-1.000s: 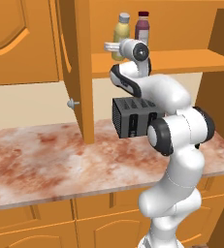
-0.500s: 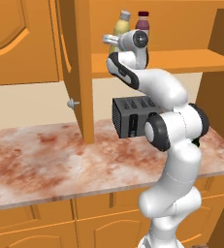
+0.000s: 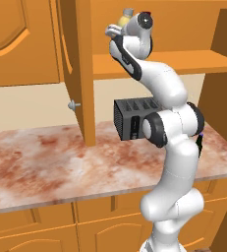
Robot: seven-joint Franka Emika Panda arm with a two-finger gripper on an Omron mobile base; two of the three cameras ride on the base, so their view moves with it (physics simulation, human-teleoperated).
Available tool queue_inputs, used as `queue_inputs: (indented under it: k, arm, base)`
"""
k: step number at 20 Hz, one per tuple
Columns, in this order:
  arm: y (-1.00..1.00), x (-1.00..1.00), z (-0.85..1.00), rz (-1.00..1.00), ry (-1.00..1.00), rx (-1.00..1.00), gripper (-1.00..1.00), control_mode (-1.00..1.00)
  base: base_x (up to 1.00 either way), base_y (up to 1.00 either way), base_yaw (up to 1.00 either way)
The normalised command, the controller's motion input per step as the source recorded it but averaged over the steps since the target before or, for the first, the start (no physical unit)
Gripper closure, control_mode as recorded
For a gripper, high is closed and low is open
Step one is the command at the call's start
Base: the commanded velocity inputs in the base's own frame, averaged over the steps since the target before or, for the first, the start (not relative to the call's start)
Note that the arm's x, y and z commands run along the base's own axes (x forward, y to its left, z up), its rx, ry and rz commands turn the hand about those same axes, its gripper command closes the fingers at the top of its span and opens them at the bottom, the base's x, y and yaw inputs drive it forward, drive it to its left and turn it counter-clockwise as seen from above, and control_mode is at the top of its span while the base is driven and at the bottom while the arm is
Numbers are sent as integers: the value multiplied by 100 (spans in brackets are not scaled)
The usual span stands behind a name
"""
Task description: Sort all alcoholic drinks to one cabinet, and non-alcoholic drinks to the other.
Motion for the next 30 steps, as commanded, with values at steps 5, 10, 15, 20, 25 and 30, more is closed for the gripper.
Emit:
queue_inputs:
  k: [5,10,15,20,25,30]
  arm:
    - [1,0,-6,0,0,0,-100,-100]
    - [0,0,-13,0,0,0,-100,-100]
    - [0,0,-34,0,-6,-3,-100,-100]
    - [2,0,-31,4,-16,-14,-100,-100]
    - [0,5,-27,5,-18,-14,-100,-100]
    - [0,15,-4,4,-2,0,-100,-100]
  base:
    - [0,0,0]
    - [0,0,0]
    - [0,0,0]
    - [0,0,0]
    - [0,0,0]
    - [0,0,0]
